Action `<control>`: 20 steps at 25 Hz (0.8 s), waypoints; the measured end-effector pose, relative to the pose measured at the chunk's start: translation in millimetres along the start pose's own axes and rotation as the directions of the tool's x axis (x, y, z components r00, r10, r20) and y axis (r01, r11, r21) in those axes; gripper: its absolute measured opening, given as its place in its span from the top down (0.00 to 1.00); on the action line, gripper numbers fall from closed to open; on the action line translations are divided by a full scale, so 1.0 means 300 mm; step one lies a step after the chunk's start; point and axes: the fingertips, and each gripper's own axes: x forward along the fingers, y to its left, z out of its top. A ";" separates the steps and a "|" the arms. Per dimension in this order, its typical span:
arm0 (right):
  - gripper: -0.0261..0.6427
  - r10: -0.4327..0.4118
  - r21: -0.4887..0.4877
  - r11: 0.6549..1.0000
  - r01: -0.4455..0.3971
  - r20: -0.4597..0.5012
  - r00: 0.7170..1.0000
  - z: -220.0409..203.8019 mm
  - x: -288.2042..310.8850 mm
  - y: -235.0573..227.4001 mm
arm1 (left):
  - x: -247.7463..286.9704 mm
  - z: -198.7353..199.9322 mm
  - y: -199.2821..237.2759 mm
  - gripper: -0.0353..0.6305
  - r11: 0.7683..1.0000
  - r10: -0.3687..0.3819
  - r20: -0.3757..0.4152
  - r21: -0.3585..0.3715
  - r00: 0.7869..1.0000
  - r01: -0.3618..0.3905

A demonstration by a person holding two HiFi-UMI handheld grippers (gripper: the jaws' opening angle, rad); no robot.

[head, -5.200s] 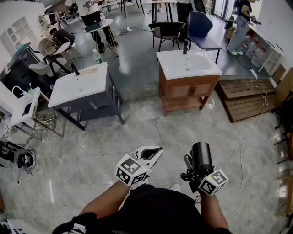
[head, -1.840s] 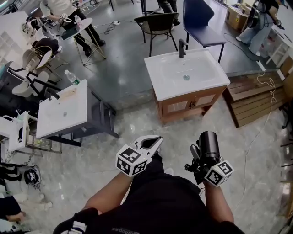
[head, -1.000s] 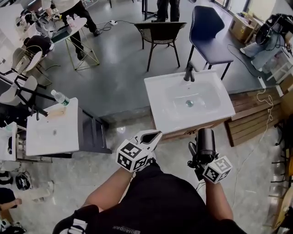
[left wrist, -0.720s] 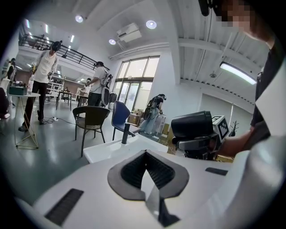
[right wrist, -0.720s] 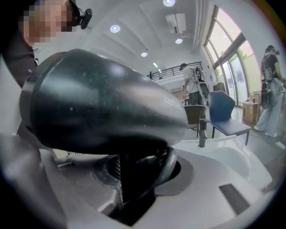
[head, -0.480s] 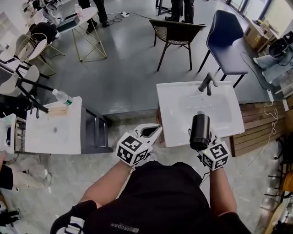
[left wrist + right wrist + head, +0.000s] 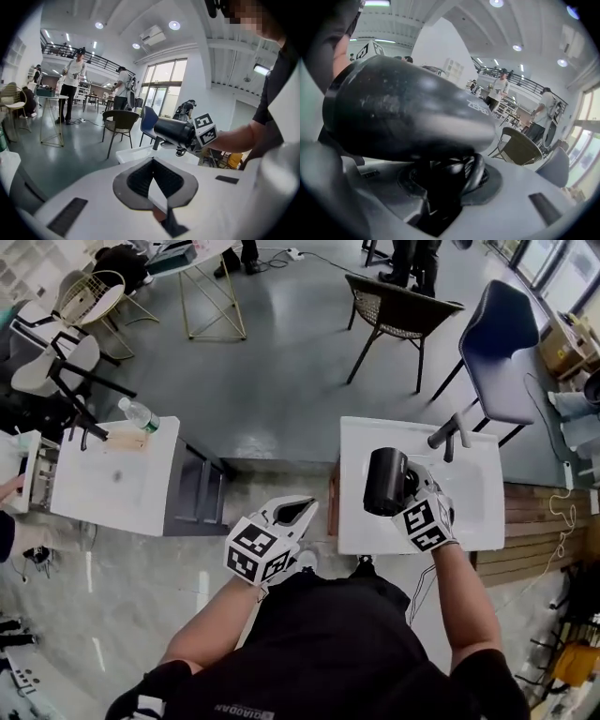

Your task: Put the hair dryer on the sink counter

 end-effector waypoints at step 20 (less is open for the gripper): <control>0.78 0.218 -0.352 0.853 -0.385 -0.430 0.876 -0.298 0.630 -0.135 | -0.120 -0.046 0.034 0.95 0.908 0.382 0.035 -0.200 0.924 -0.368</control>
